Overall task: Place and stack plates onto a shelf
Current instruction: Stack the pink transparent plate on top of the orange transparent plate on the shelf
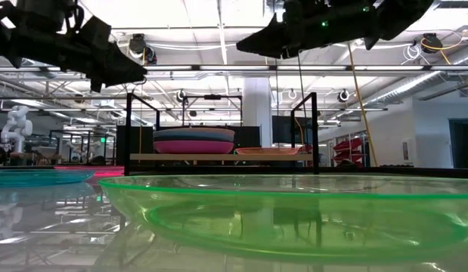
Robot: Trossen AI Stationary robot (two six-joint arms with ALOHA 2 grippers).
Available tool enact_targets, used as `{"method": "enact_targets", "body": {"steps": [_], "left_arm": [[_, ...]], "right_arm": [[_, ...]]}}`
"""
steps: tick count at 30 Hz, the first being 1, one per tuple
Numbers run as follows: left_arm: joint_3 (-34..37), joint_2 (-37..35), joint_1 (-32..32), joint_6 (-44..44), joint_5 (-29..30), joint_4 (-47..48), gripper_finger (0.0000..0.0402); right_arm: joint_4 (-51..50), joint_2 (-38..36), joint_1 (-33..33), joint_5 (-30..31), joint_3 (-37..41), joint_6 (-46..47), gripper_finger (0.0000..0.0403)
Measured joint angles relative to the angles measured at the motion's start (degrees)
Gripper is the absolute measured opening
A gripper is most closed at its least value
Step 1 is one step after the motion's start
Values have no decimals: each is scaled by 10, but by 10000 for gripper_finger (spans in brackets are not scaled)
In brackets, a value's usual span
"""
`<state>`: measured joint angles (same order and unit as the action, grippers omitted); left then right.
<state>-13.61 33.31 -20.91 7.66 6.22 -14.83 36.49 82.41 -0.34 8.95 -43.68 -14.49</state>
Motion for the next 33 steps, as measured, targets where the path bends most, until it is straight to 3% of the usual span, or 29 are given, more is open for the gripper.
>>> {"method": "enact_targets", "body": {"steps": [10, 20, 33], "left_arm": [[-1, 70, 0, -13, 20, 10, 149], [-117, 82, 6, 25, 92, 299, 149], [-135, 179, 16, 30, 182, 444, 149]], "right_arm": [[5, 0, 5, 3, 25, -14, 96], [12, 0, 4, 17, 29, -9, 95], [9, 0, 3, 17, 29, 33, 95]]}}
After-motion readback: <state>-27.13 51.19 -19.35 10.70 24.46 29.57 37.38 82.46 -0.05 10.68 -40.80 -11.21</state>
